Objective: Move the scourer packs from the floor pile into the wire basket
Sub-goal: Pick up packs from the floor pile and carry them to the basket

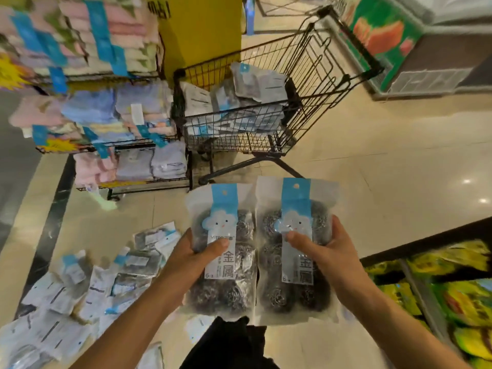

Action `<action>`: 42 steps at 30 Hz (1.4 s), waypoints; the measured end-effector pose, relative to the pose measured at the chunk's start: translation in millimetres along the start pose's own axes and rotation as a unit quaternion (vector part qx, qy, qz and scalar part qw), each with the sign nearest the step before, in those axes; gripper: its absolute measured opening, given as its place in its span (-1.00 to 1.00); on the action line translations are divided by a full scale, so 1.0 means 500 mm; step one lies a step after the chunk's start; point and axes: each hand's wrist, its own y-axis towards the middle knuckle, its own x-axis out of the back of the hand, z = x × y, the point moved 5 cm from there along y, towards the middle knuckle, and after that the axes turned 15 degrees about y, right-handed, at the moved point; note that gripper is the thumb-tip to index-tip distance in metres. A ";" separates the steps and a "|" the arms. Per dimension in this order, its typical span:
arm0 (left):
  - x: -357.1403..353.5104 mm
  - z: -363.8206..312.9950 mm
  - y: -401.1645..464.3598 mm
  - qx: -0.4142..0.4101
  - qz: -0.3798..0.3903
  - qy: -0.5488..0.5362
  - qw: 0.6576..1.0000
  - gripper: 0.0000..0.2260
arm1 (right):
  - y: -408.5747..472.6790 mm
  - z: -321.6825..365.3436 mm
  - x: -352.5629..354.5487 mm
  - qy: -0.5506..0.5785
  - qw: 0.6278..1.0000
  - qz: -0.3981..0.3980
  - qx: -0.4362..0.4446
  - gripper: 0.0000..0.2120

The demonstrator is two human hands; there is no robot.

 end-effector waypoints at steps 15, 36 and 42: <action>0.022 -0.353 0.515 0.005 -0.030 0.024 0.999 -0.61 | 0.580 0.274 -0.059 0.036 0.999 0.033 -0.006 -0.43; -0.005 -0.694 1.226 0.049 -0.075 -0.003 0.996 -0.52 | 1.420 0.511 -0.098 -0.009 0.999 0.043 -0.030 -0.44; 0.010 -0.704 1.381 0.084 -0.045 0.021 0.995 -0.48 | 1.571 0.467 -0.141 -0.034 0.998 0.011 -0.044 -0.30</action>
